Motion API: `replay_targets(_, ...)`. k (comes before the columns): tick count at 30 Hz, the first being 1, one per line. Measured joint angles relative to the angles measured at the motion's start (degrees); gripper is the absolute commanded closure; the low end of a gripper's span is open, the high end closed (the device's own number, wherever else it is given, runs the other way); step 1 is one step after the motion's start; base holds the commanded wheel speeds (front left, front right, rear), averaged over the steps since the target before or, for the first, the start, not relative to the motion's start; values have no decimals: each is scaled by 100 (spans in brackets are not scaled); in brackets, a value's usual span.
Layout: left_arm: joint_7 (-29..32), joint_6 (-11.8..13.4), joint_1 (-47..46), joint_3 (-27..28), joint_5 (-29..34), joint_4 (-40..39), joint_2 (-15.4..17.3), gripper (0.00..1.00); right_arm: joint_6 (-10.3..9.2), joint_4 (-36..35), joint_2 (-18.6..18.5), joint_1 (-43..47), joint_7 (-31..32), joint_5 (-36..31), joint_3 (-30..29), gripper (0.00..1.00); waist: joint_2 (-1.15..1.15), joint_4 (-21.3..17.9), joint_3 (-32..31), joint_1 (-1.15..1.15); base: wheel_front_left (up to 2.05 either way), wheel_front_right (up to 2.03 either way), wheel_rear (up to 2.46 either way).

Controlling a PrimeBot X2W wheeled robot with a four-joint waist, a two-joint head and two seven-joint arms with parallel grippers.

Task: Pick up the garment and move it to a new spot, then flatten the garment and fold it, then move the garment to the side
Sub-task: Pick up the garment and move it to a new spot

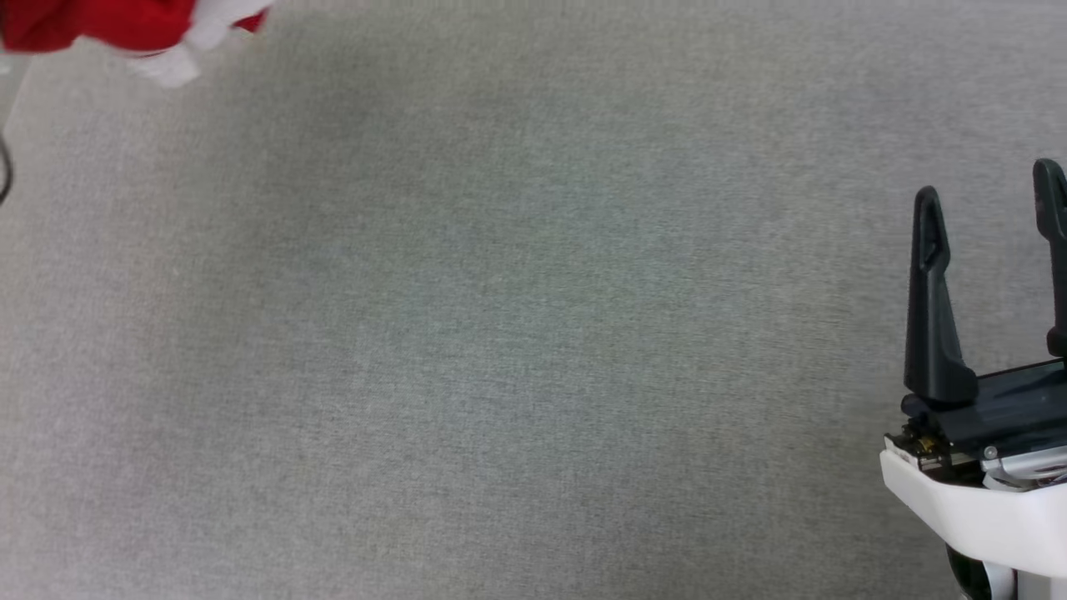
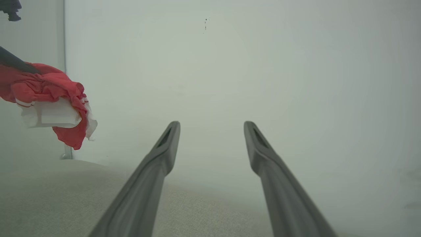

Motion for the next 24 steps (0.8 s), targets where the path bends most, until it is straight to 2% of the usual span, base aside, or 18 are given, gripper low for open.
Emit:
replay_targets(13,155,0,-917,-1623,9,-1060,-851,100,0,258,-1,123,1,433,-109,0,0,-814,-370,1,0,0,0)
replay_targets(19,-35,0,-914,-2605,-54,-1527,-1152,100,0,421,0,246,0,495,-167,0,0,-1272,-472,0,0,0,0)
replay_targets(24,-213,0,-656,-3343,-66,-1755,-1263,100,0,550,0,271,0,542,-215,0,0,-1542,-456,1,0,0,0)
